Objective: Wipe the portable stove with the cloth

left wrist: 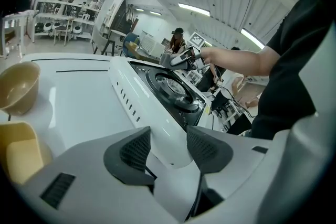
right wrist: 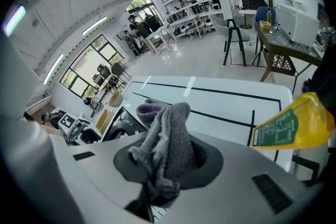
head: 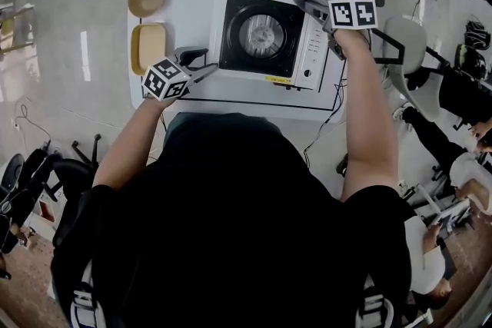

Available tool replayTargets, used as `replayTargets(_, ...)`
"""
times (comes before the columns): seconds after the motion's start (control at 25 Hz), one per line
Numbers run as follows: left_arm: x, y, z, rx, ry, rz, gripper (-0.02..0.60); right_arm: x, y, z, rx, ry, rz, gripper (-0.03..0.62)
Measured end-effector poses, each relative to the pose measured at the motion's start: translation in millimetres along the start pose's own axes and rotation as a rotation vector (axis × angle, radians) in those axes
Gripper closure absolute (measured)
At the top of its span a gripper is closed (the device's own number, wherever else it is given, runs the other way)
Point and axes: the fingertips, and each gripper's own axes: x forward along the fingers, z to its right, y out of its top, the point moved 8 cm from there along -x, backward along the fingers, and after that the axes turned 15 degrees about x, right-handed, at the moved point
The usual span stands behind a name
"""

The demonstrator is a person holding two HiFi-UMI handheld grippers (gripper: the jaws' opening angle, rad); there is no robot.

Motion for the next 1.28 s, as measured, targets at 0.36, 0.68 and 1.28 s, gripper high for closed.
replayTargets(0.36,-1.2,-1.3,1.4,0.004,0.002,-0.008,0.351,-17.8,-9.8,16.1,-0.001,-0.038,-0.005,0.487)
replayTargets(0.68,-7.2,-2.9,0.4,0.01,0.01,-0.01,0.351,-36.1,-7.9,2.5,-0.098,-0.105,0.071,0.487)
replayTargets(1.28,-8.8,-0.2,0.4,0.029,0.019,-0.007,0.351,-23.4,-40.8,-10.7,-0.872,-0.714,0.003,0.487)
